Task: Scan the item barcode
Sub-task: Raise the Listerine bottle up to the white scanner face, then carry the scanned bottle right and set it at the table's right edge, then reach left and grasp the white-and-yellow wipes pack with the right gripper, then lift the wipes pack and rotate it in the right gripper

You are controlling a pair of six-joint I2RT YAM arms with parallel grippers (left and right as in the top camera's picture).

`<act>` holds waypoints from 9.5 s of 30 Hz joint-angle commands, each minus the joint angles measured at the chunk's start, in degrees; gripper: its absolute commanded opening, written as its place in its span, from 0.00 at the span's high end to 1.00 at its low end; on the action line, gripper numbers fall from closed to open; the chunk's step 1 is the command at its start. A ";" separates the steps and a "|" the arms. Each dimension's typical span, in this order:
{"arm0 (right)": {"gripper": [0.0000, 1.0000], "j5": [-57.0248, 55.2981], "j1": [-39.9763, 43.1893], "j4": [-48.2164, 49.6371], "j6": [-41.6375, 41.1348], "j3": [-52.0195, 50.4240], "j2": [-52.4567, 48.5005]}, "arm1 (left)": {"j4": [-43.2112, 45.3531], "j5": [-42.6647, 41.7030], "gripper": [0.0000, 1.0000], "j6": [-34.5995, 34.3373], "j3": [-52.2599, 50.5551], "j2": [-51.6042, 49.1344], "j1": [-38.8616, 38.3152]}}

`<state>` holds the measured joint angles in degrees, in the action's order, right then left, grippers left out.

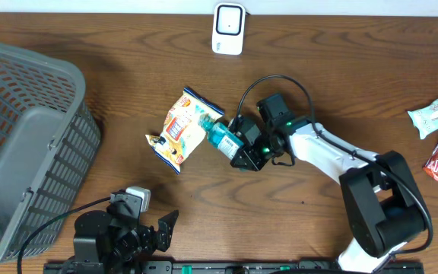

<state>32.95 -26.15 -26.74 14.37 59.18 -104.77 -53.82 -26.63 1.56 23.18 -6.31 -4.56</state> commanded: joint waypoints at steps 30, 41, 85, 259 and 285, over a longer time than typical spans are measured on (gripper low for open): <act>0.99 -42.56 3.26 44.57 18.08 18.82 -10.75 | -0.15 0.31 0.02 0.57 0.50 0.15 0.09; 0.99 -56.04 3.19 47.10 30.86 44.54 -32.50 | -0.15 0.31 0.02 0.57 0.50 0.15 0.09; 0.99 -82.23 29.86 -14.27 1.90 53.20 -31.26 | -0.15 0.31 0.02 0.57 0.50 0.15 0.09; 0.99 27.69 17.11 -70.77 -130.92 53.72 -26.53 | -0.15 0.28 0.02 0.57 0.50 0.15 0.09; 0.99 22.86 16.90 -59.98 -92.00 53.48 -26.53 | -0.15 0.28 0.02 0.57 0.50 0.15 0.09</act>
<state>51.86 -8.91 -90.78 -102.96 112.71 -132.27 -53.84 -26.63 1.56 23.18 -6.33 -4.56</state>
